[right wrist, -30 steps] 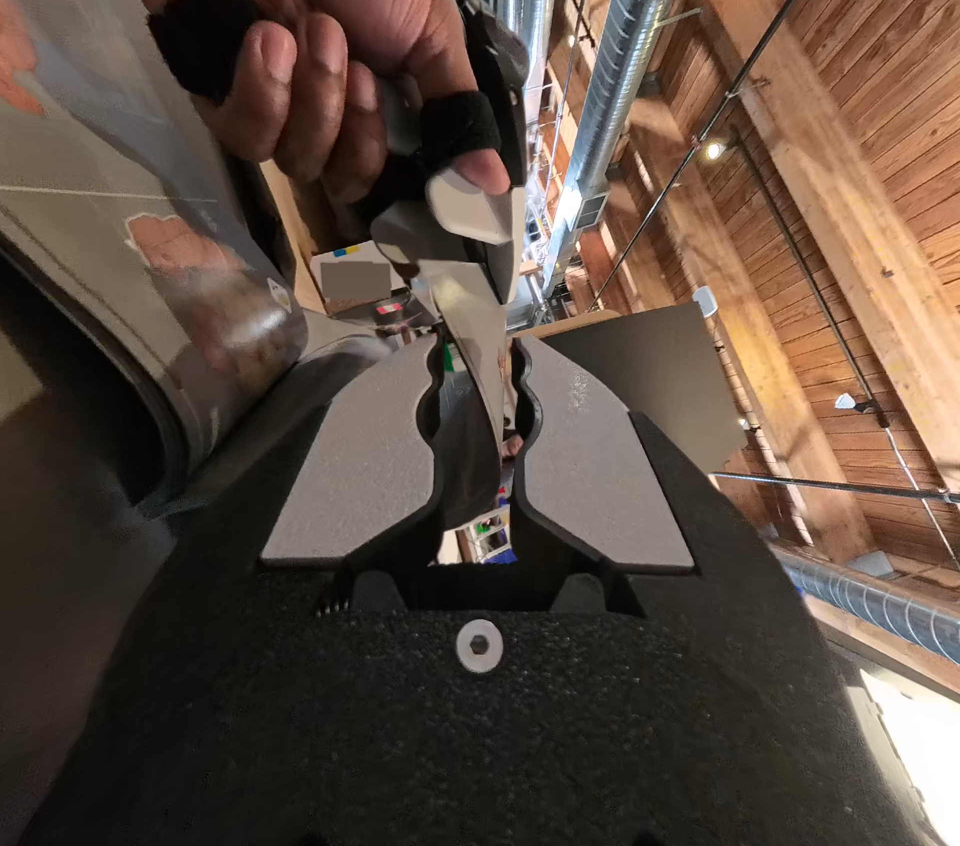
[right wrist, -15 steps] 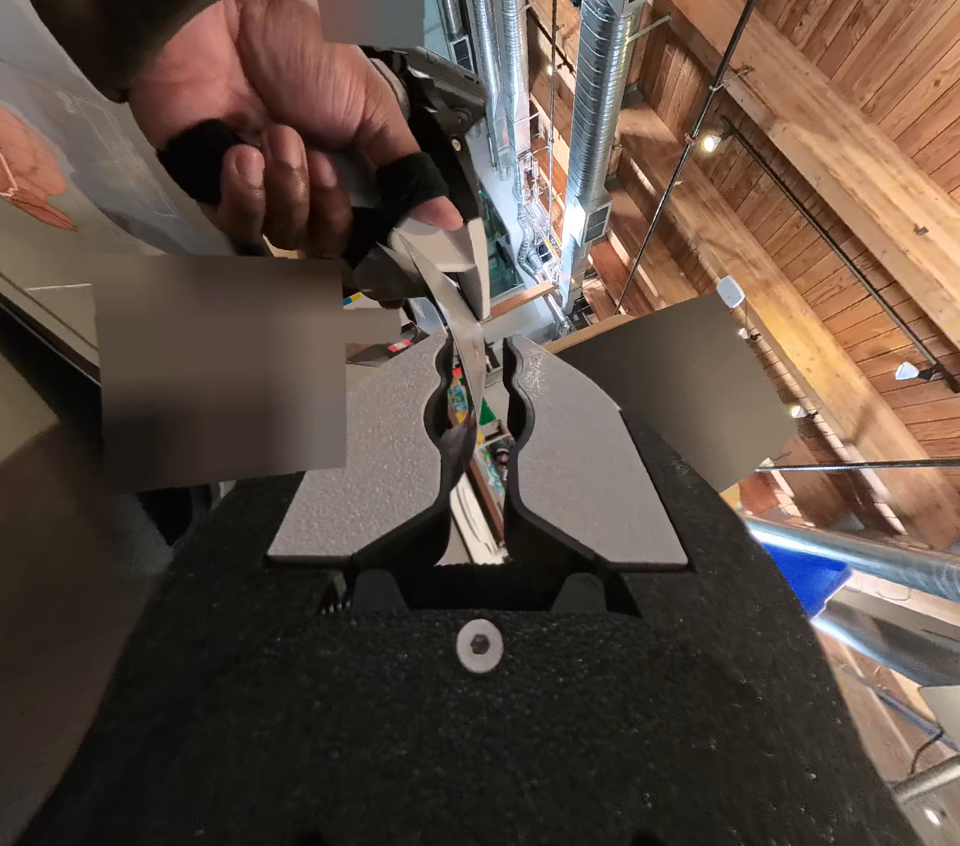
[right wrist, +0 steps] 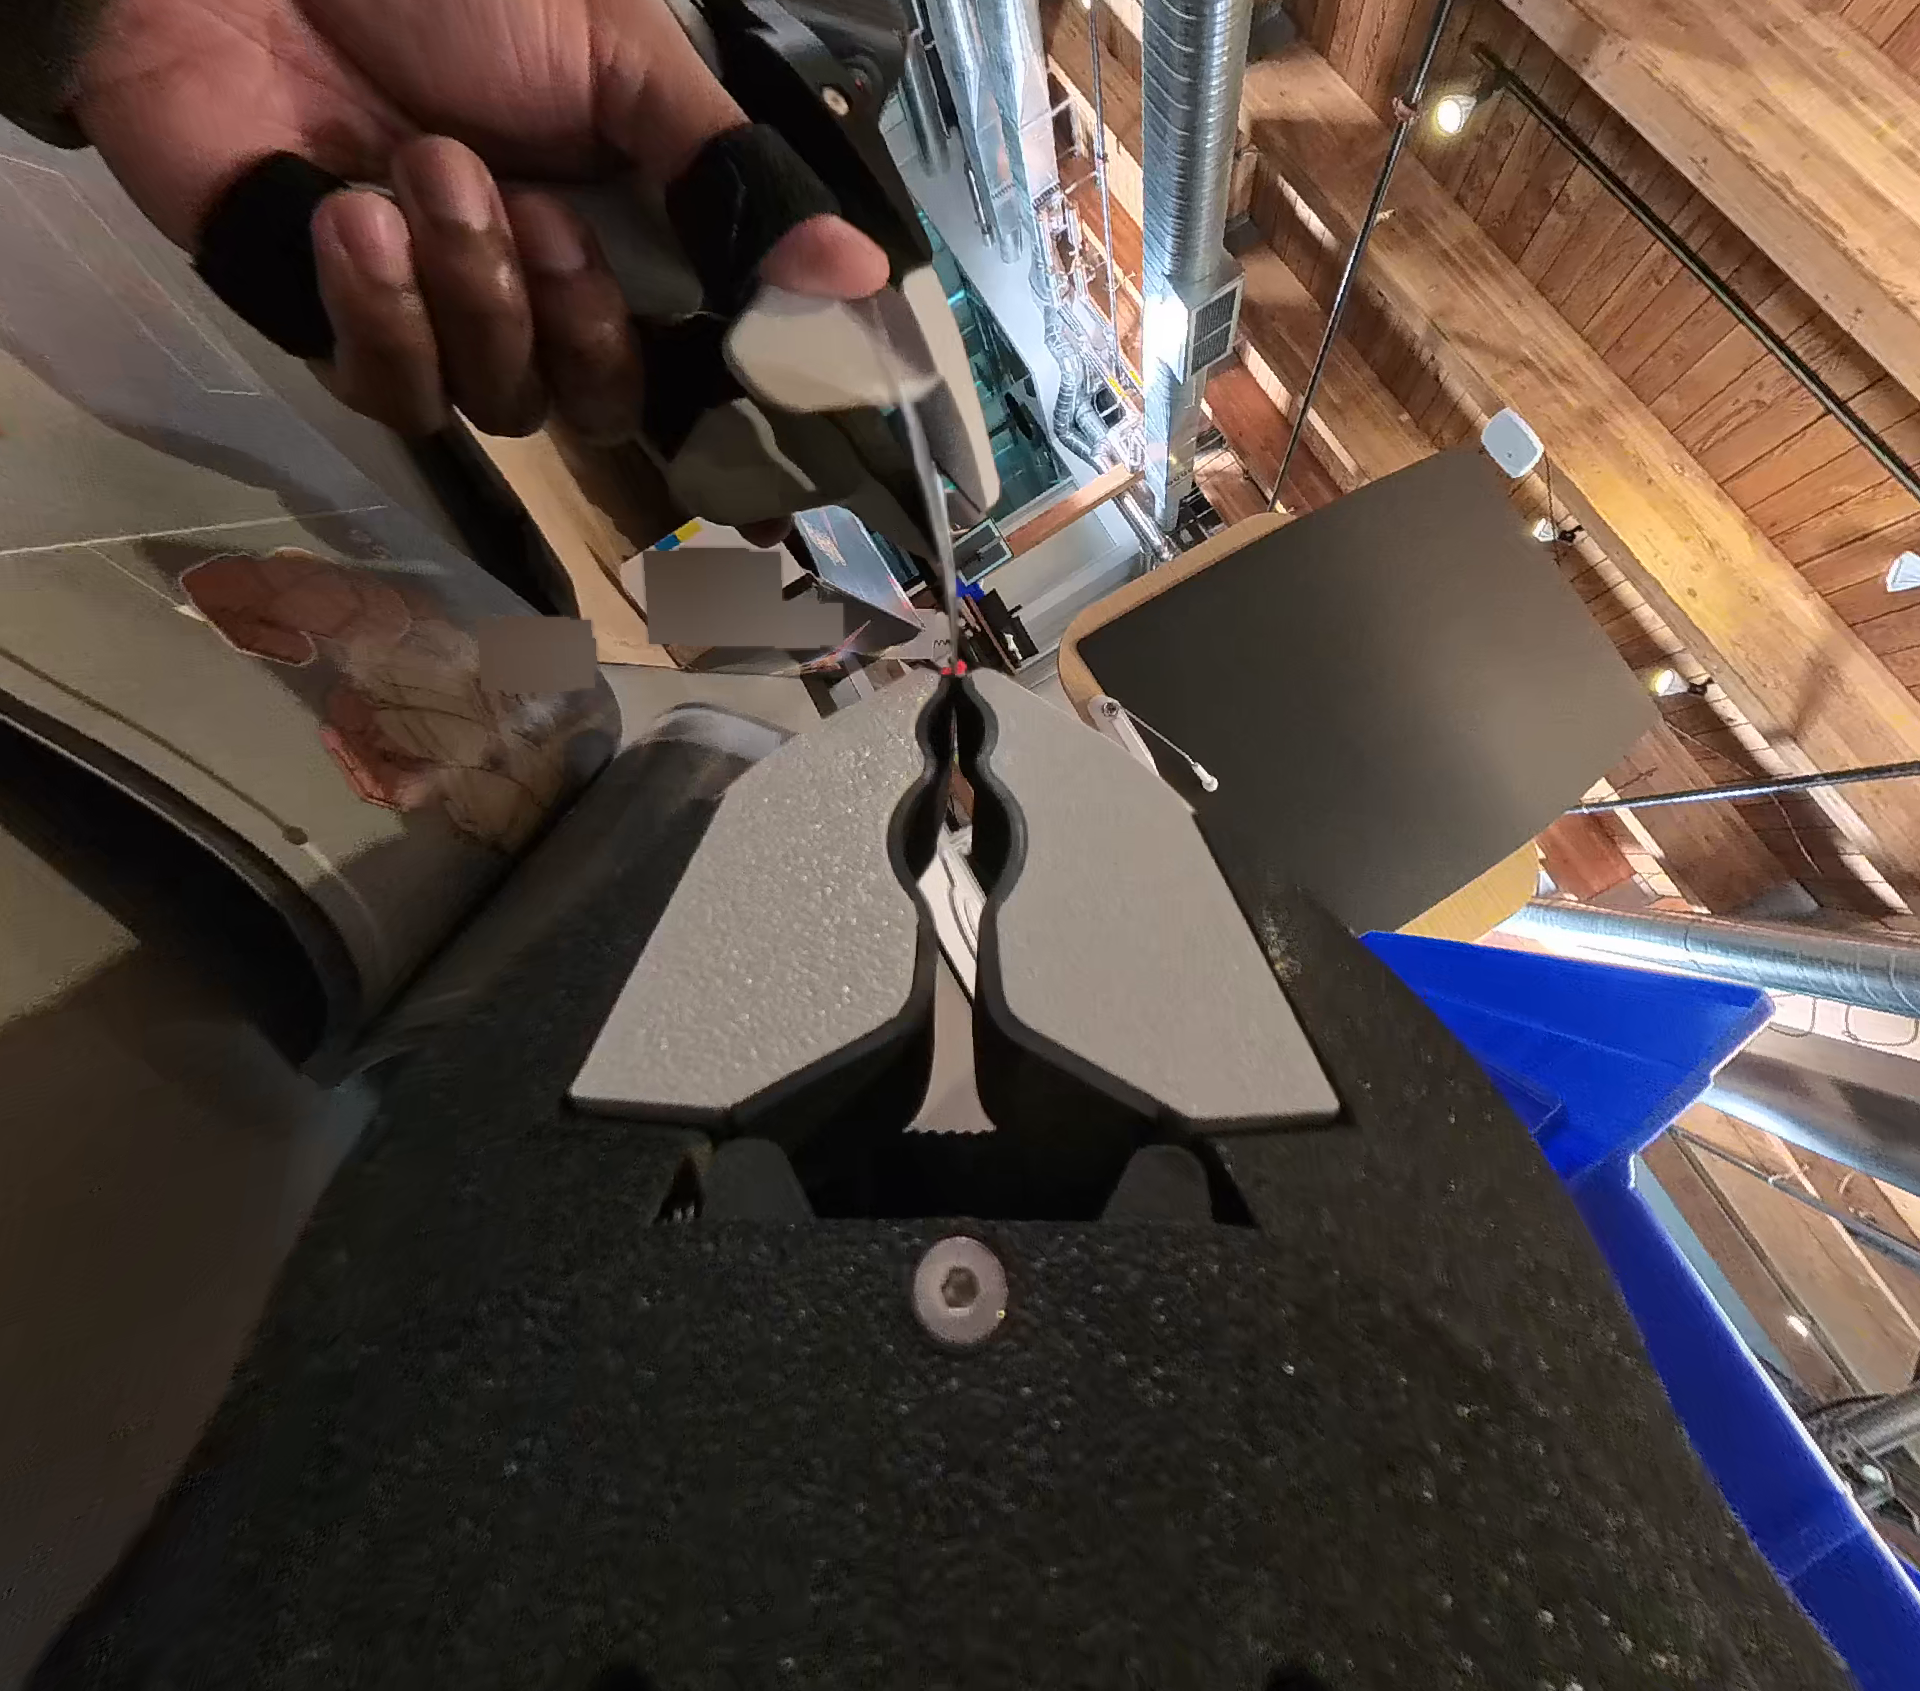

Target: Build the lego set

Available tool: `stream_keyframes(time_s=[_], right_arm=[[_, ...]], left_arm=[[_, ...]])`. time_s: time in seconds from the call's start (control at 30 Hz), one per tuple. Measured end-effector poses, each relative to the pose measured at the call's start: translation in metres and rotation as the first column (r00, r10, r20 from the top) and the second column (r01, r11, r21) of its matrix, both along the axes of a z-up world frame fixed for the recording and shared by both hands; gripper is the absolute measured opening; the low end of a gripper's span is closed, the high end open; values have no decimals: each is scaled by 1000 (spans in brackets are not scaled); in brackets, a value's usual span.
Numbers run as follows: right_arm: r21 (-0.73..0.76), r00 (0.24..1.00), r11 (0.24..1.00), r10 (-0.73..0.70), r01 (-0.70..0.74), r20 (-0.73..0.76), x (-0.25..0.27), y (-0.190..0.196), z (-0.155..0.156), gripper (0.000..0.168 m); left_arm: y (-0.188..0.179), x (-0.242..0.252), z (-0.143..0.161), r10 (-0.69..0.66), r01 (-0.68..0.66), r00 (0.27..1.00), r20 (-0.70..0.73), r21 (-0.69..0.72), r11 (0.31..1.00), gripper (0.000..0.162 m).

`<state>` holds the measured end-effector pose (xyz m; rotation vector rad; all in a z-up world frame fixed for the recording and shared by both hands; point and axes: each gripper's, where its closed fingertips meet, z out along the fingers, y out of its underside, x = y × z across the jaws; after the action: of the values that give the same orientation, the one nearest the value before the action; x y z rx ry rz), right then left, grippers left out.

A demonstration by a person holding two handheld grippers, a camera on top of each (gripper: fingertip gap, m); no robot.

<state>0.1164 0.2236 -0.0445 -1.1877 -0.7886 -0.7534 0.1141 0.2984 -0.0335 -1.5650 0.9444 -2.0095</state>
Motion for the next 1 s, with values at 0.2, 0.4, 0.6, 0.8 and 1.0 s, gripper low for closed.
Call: stream_keyframes(time_s=[0.2, 0.4, 0.6, 0.8, 1.0], right_arm=[[2, 1000, 1000, -10, 10, -9, 3, 0, 1, 0], [11, 1000, 1000, -26, 26, -11, 6, 0, 3, 0], [13, 999, 999, -49, 49, -12, 10, 1, 3, 0], [17, 998, 998, -55, 55, 7, 9, 1, 2, 0], [20, 998, 998, -59, 58, 16, 9, 1, 2, 0]], left_arm=[[-2, -1, 6, -23, 25, 999, 37, -43, 999, 22], [-4, -2, 9, -54, 59, 997, 64, -94, 994, 21], [-6, -3, 11, -67, 74, 995, 68, -99, 992, 19], [-7, -5, 11, -76, 84, 994, 79, -101, 991, 8], [-7, -4, 10, -78, 85, 994, 71, -102, 991, 8]])
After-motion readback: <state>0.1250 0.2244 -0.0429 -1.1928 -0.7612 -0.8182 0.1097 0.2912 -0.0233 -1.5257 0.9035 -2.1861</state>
